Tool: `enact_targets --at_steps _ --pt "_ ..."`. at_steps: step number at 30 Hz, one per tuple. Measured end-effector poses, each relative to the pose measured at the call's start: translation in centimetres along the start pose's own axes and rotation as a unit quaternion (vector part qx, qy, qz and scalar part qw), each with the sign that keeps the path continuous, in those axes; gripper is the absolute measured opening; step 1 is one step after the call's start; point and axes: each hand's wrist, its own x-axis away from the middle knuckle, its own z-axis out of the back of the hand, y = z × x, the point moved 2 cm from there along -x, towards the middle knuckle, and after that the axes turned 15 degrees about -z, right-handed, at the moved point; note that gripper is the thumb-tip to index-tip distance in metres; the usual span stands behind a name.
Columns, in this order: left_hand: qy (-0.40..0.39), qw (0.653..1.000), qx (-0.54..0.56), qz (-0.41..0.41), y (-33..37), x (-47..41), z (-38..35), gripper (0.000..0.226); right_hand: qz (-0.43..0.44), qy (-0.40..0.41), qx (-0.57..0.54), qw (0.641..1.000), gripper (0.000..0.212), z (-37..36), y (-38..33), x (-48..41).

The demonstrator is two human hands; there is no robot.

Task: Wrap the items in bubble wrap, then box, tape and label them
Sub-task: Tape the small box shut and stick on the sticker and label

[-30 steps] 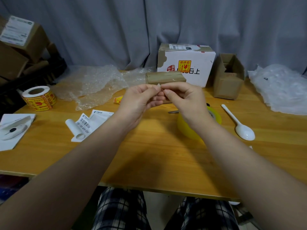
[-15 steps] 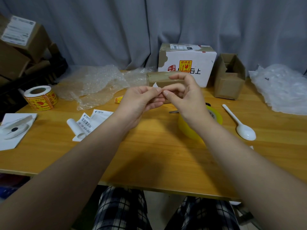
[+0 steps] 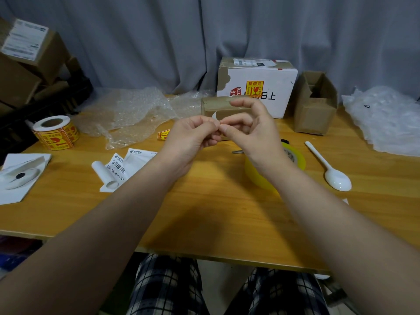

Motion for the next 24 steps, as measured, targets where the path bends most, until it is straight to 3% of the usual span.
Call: enact_targets --at_steps 19,24 --pt "0.015 1.0 0.008 -0.013 -0.58 0.23 -0.5 0.018 0.034 0.036 0.072 0.996 0.032 0.08 0.62 -0.08" --pt "0.016 1.0 0.015 0.01 -0.39 0.37 -0.66 0.016 0.061 0.056 0.148 0.986 0.033 0.21 0.85 -0.09"
